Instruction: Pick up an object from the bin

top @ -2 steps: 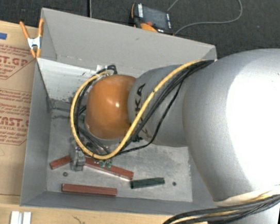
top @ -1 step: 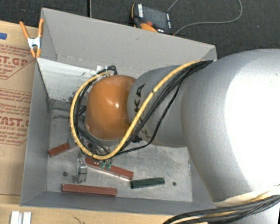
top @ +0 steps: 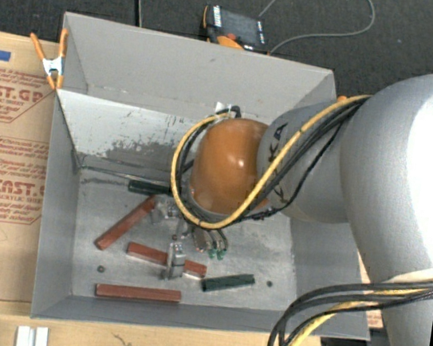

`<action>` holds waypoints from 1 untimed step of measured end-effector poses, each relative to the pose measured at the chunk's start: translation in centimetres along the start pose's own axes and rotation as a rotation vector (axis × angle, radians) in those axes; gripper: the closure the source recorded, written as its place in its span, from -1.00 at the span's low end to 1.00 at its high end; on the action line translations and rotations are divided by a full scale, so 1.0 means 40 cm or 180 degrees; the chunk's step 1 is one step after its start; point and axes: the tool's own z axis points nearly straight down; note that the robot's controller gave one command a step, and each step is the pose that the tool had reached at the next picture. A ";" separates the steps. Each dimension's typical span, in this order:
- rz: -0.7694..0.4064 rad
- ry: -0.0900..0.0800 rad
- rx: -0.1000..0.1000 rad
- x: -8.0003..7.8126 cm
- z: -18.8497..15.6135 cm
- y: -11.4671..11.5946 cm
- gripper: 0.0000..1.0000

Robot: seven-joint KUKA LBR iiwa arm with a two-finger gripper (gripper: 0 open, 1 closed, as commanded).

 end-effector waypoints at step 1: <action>-0.0020 0.0003 -0.0012 0.001 0.000 0.013 1.00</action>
Offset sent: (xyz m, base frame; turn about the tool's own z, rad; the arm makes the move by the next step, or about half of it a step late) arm 0.0000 0.0000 0.0000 0.0000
